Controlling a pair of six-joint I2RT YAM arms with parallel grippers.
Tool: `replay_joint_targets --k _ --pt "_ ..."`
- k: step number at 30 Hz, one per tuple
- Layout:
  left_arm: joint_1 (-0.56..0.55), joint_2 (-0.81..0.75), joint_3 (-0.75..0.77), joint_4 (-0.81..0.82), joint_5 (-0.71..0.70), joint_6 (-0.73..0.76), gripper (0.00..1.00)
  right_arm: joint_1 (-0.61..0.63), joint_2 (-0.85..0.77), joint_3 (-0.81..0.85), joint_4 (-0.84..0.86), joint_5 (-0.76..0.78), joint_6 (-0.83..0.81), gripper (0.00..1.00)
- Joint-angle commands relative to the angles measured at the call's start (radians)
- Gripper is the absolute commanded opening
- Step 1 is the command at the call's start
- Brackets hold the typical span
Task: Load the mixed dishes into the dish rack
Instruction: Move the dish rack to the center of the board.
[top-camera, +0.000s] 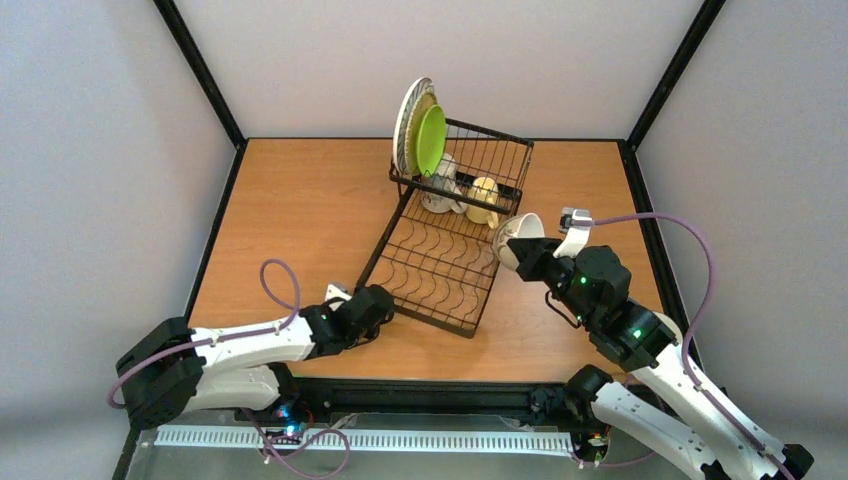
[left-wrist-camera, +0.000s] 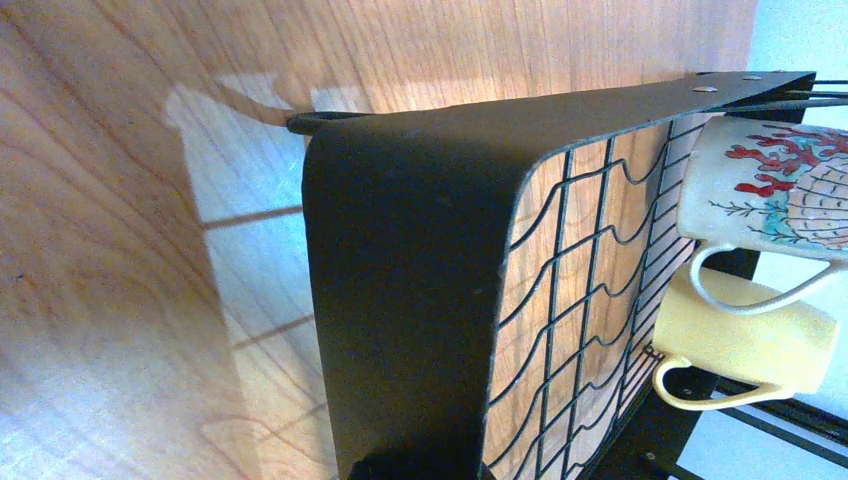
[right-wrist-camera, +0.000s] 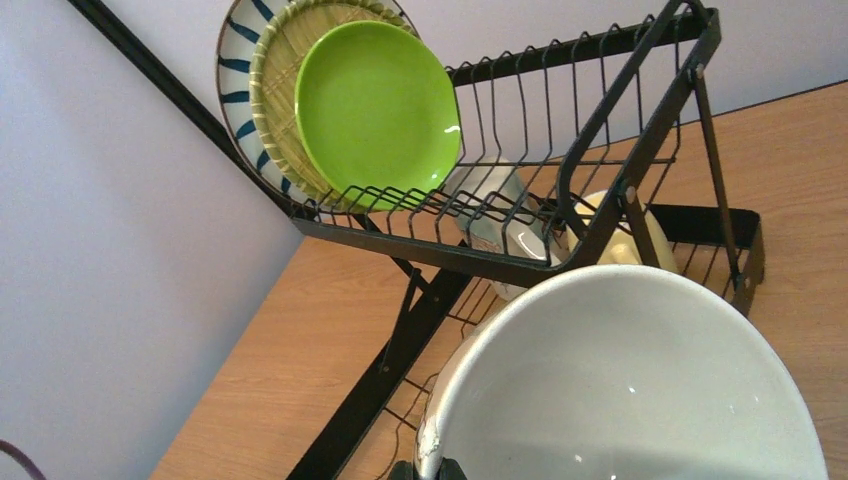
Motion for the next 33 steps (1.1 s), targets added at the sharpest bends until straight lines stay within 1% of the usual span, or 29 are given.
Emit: replay_joint_targets --k 1,5,8,17,22,25,26,28,29,33 --pt "0.038 0.049 -0.078 0.122 -0.111 -0.678 0.00 -0.004 -0.007 0.042 0.022 0.051 -0.029 0.02" --pt "0.076 0.002 -0.109 0.125 -0.117 -0.679 0.00 -0.004 0.018 0.044 0.027 0.064 -0.035 0.02" --pt "0.101 -0.041 -0.134 0.125 -0.150 -0.681 0.00 -0.004 0.035 0.048 0.031 0.069 -0.046 0.02" --pt "0.216 -0.150 -0.186 0.126 -0.191 -0.681 0.00 -0.005 0.075 0.060 0.033 0.079 -0.062 0.02" --pt "0.229 -0.158 -0.210 0.140 -0.184 -0.678 0.00 -0.005 0.087 0.063 0.032 0.078 -0.063 0.02" --pt "0.228 -0.150 -0.194 0.105 -0.137 -0.671 0.01 -0.005 0.087 0.066 0.031 0.085 -0.065 0.02" --pt "0.229 -0.146 -0.185 0.091 -0.122 -0.665 0.09 -0.005 0.085 0.066 0.031 0.086 -0.064 0.02" --pt "0.226 -0.144 -0.166 0.069 -0.077 -0.629 0.30 -0.005 0.083 0.063 0.032 0.085 -0.062 0.02" --pt "0.225 -0.144 -0.159 0.063 -0.062 -0.605 0.38 -0.005 0.083 0.061 0.031 0.086 -0.060 0.02" --pt "0.213 -0.148 -0.119 0.033 -0.036 -0.520 0.67 -0.005 0.071 0.050 0.036 0.081 -0.050 0.02"
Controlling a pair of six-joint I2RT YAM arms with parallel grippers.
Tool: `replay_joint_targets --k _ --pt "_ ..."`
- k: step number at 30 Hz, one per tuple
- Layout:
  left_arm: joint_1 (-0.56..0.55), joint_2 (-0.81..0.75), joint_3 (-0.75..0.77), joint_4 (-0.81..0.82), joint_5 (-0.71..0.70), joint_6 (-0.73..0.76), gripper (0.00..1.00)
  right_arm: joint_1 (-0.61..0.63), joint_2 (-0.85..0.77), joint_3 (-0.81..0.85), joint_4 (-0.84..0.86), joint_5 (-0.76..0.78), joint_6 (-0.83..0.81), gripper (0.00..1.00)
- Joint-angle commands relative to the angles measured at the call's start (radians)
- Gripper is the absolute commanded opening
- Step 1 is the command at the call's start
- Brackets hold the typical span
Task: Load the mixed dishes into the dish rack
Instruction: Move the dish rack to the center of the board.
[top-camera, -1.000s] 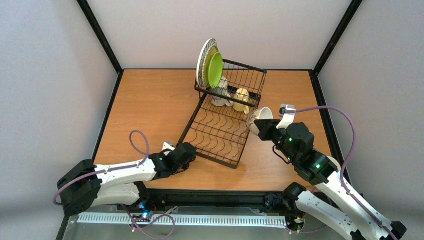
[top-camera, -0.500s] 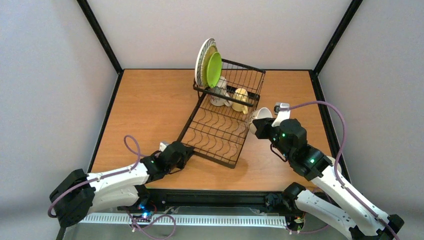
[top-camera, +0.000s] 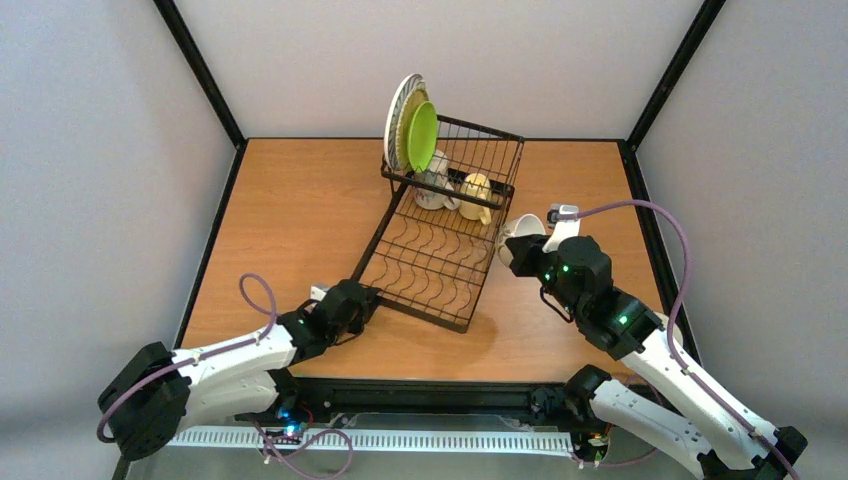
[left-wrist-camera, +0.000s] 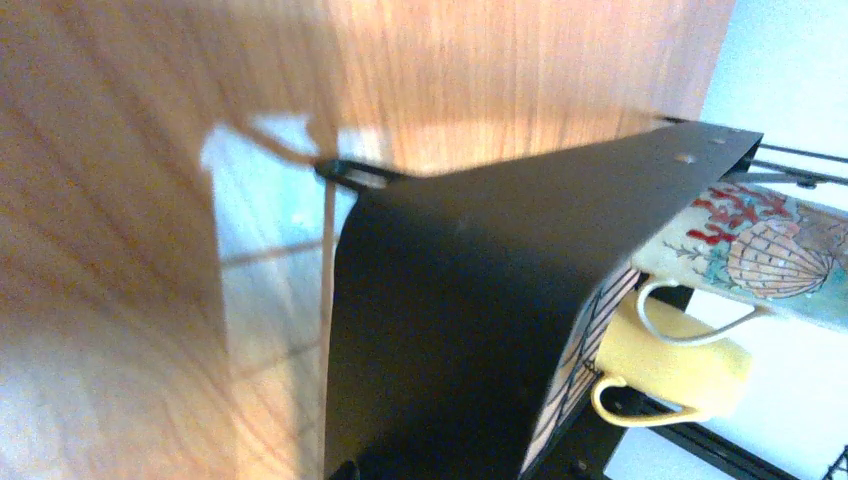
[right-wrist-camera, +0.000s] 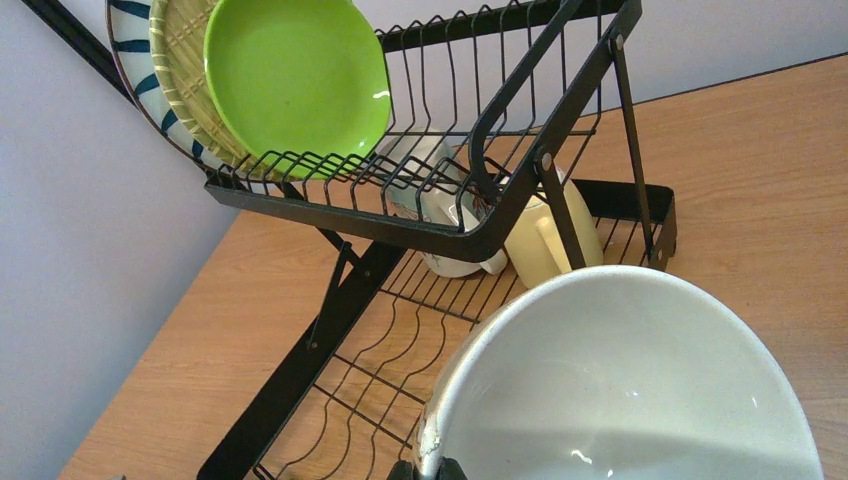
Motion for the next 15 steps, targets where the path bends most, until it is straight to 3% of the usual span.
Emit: replay_joint_targets --k 1,7,15 --pt "0.040 0.010 0.032 -0.115 -0.183 -0.518 0.71 -0.005 -0.028 0.027 0.069 0.013 -0.005 0.02" --pt "0.018 -0.008 0.132 -0.230 -0.132 -0.347 0.93 -0.004 -0.032 0.017 0.076 -0.001 0.008 0.02" --pt "-0.039 -0.021 0.195 -0.296 -0.044 -0.164 0.98 -0.004 -0.040 0.009 0.083 -0.009 0.015 0.02"
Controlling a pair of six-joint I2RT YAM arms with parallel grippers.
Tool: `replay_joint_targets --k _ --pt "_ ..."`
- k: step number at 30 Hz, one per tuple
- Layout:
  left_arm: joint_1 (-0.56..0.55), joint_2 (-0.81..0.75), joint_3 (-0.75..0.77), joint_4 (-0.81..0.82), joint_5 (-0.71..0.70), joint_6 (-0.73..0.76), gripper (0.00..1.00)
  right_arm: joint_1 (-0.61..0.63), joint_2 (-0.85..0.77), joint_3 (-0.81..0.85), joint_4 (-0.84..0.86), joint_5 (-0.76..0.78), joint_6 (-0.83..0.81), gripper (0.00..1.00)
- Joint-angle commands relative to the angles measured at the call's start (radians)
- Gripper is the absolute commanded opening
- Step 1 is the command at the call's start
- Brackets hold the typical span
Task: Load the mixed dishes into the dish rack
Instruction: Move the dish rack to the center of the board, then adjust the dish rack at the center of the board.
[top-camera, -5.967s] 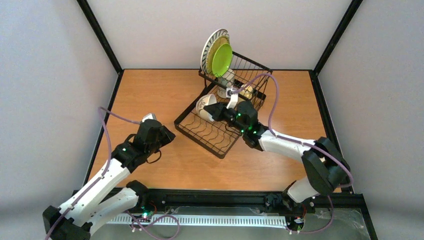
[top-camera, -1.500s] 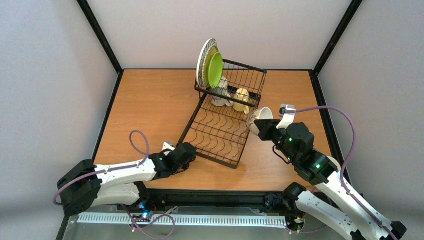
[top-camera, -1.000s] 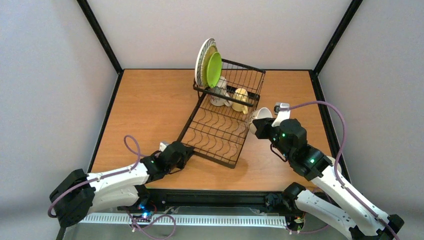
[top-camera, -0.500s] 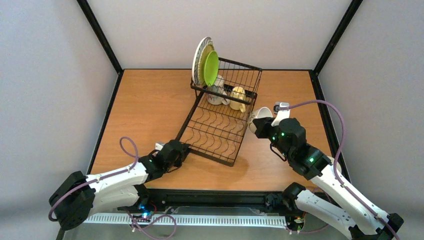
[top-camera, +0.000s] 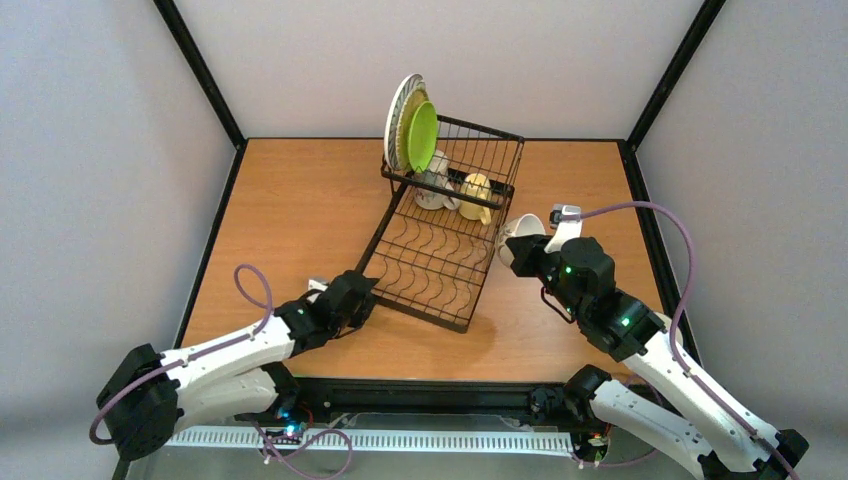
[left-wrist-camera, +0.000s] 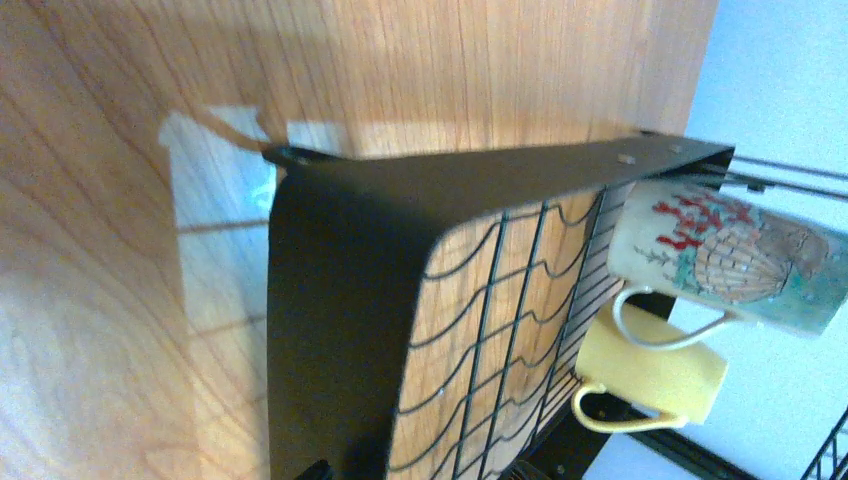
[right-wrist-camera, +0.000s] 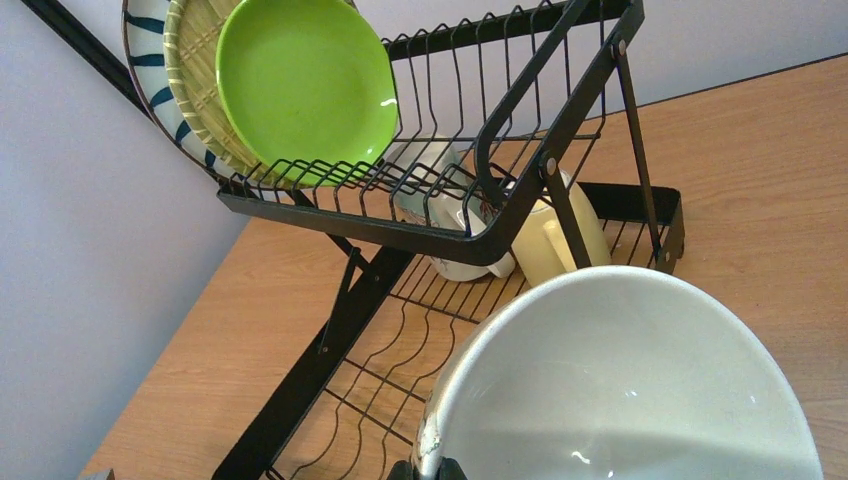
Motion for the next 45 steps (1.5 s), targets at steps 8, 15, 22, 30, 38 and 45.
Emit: replay_joint_targets --k 8,15,22,30,38,45 --pt "-0.036 -0.082 0.275 -0.284 -0.123 0.398 0.97 -0.004 -0.030 0.011 0.080 0.013 -0.013 0.02" --pt "0.027 0.105 0.563 -0.355 -0.224 0.993 0.99 -0.004 -0.016 0.007 0.083 0.030 -0.020 0.02" --pt "0.109 0.373 0.702 -0.290 -0.142 1.329 1.00 -0.004 -0.013 0.016 0.078 0.051 -0.034 0.02" --pt "0.189 0.453 0.662 -0.154 -0.111 1.478 1.00 -0.006 0.018 0.036 0.086 0.056 -0.055 0.02" --pt "0.225 0.521 0.627 0.016 -0.042 1.592 1.00 -0.005 0.043 0.030 0.103 0.045 -0.049 0.02" --pt "0.240 0.634 0.657 0.090 0.041 1.634 1.00 -0.006 0.060 0.049 0.051 0.117 -0.056 0.02"
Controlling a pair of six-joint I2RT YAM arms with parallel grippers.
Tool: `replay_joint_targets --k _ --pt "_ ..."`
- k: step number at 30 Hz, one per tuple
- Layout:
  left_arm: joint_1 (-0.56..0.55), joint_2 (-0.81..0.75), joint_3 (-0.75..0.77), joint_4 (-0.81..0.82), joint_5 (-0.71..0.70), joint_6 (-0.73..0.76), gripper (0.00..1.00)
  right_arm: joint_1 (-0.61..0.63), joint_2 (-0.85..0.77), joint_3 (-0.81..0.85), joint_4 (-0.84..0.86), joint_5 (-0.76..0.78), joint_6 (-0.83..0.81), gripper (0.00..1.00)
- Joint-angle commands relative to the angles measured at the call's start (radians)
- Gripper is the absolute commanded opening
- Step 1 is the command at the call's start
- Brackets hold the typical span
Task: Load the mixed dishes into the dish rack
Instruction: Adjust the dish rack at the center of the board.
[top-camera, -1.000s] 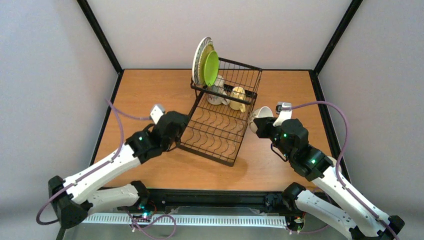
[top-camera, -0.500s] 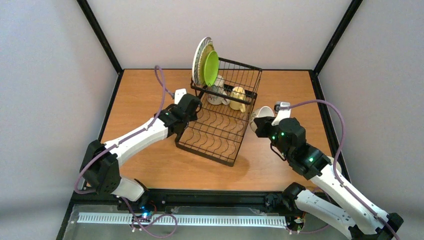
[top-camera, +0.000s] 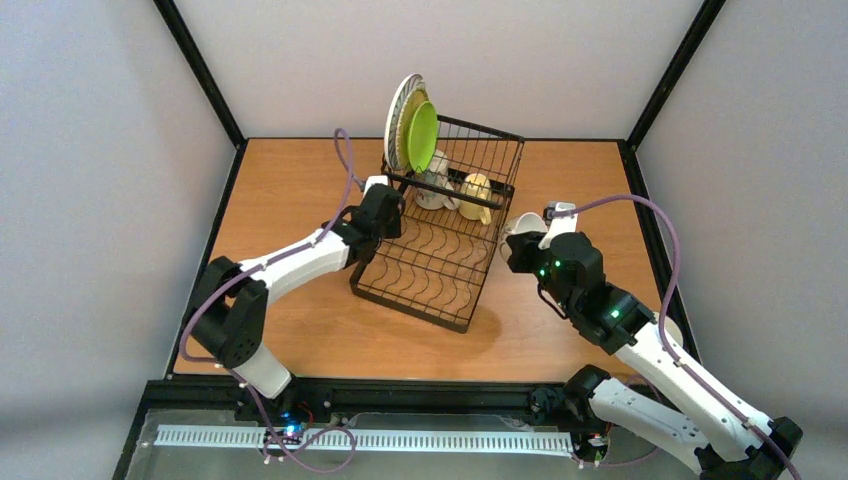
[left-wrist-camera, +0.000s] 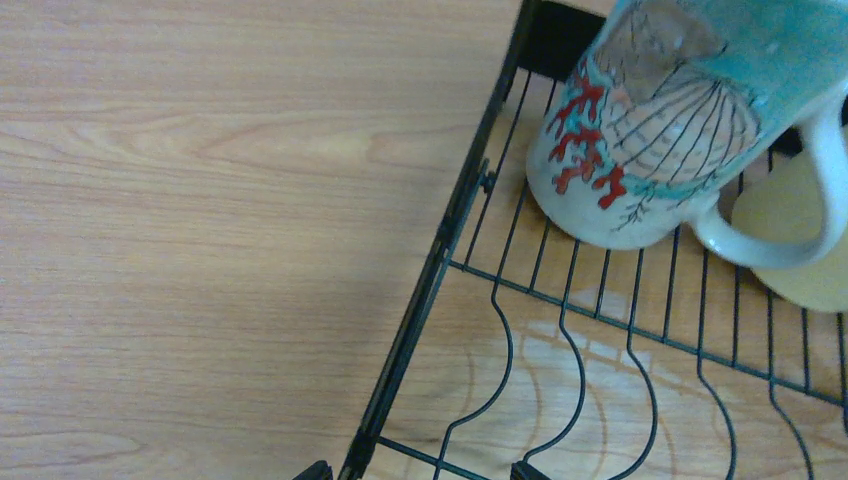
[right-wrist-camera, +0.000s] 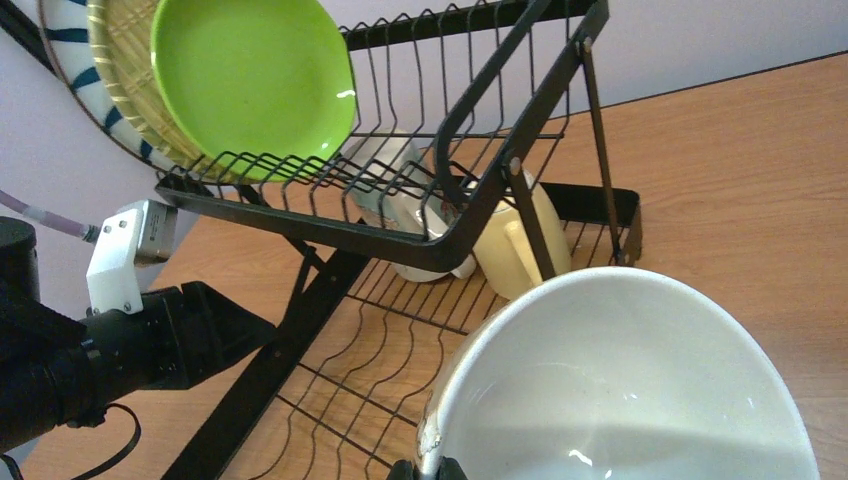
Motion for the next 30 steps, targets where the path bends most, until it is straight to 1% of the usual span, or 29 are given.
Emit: replay_joint_targets --k 1,4,9,18,21,22,23,24,26,29,30 --pt "0.017 0.073 0.043 0.064 0.051 0.068 1.00 -0.004 0.008 0.055 0.023 0.081 -0.027 0.02" --pt "0.030 0.115 0.068 0.066 0.049 0.066 1.00 -0.005 0.019 0.066 -0.001 0.107 -0.029 0.02" --pt "0.070 0.146 0.079 0.090 0.088 0.067 1.00 -0.006 0.043 0.079 -0.043 0.153 -0.027 0.02" --pt "0.082 0.246 0.155 0.084 0.083 0.112 1.00 -0.004 0.069 0.080 -0.084 0.201 -0.019 0.02" --pt "0.084 0.283 0.168 0.083 0.085 0.115 0.97 -0.004 0.065 0.073 -0.087 0.209 -0.020 0.02" --pt "0.084 0.294 0.168 0.084 0.084 0.115 0.94 -0.004 0.065 0.072 -0.088 0.210 -0.019 0.02" --pt "0.084 0.301 0.166 0.088 0.081 0.113 0.89 -0.005 0.066 0.073 -0.087 0.213 -0.021 0.02" --pt "0.084 0.308 0.164 0.092 0.074 0.110 0.82 -0.004 0.069 0.071 -0.085 0.213 -0.022 0.02" --pt "0.084 0.317 0.158 0.103 0.058 0.102 0.65 -0.006 0.077 0.070 -0.080 0.212 -0.024 0.02" --pt "0.084 0.331 0.161 0.102 0.007 0.072 0.44 -0.011 0.086 0.068 -0.074 0.208 -0.030 0.02" --pt "0.084 0.333 0.162 0.100 -0.012 0.059 0.35 -0.014 0.089 0.067 -0.072 0.205 -0.032 0.02"
